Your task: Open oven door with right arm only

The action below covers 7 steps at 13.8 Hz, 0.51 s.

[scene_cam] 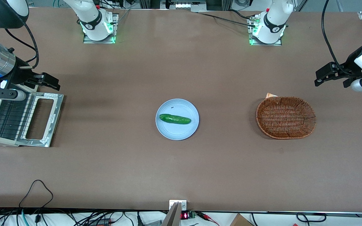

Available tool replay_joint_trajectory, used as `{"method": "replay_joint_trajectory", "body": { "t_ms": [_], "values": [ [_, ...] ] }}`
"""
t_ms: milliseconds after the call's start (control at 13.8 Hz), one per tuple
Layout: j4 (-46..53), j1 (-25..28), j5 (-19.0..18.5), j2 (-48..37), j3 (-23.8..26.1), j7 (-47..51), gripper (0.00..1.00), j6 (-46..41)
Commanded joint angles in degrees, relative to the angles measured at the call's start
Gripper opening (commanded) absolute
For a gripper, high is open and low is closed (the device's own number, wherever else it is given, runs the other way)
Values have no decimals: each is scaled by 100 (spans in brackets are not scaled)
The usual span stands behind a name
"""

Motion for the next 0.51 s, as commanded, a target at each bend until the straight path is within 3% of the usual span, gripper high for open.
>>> {"method": "replay_joint_trajectory", "body": {
  "t_ms": [0, 436],
  "values": [
    [81, -11, 32, 16, -2, -46, 100, -11],
    [81, -2, 23, 7, -2, -37, 100, -55]
  ]
}}
